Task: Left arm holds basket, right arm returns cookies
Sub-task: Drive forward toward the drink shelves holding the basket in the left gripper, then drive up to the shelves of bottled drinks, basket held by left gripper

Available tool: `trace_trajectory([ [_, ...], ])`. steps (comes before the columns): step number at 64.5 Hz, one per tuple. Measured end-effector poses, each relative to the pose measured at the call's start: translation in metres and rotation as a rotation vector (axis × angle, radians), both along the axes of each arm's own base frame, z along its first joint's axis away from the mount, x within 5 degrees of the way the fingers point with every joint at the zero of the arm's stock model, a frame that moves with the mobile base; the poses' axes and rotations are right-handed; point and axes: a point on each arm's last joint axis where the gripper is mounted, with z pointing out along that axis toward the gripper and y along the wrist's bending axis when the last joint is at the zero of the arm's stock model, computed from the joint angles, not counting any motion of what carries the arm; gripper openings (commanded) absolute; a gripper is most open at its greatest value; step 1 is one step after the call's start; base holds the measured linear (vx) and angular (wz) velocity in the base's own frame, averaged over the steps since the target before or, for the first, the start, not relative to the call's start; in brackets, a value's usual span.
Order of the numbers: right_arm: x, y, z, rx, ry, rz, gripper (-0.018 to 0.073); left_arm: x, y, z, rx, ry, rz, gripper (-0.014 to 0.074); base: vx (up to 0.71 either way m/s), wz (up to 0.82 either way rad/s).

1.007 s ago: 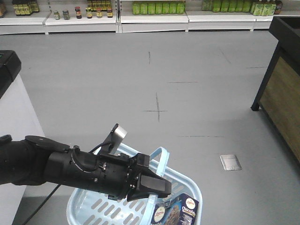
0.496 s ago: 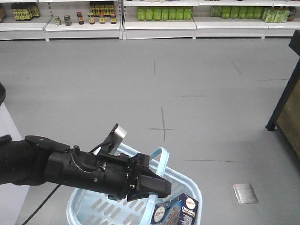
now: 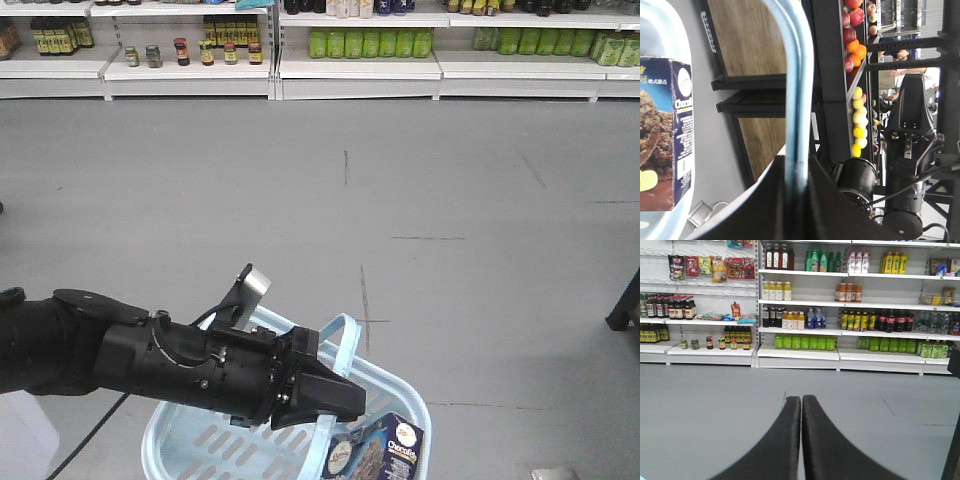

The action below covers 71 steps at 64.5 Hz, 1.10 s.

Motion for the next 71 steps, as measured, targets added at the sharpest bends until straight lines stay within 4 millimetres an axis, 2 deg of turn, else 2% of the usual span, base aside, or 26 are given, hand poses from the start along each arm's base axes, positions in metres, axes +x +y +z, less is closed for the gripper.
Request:
trace_trajectory([
  [71,0.0000,0.0000,0.0000,0.000,0.000,0.000,-0.0008,0.0000,0.0000,0.0000,0.000,0.000,0.000,-0.0006,0.39,-0.02],
])
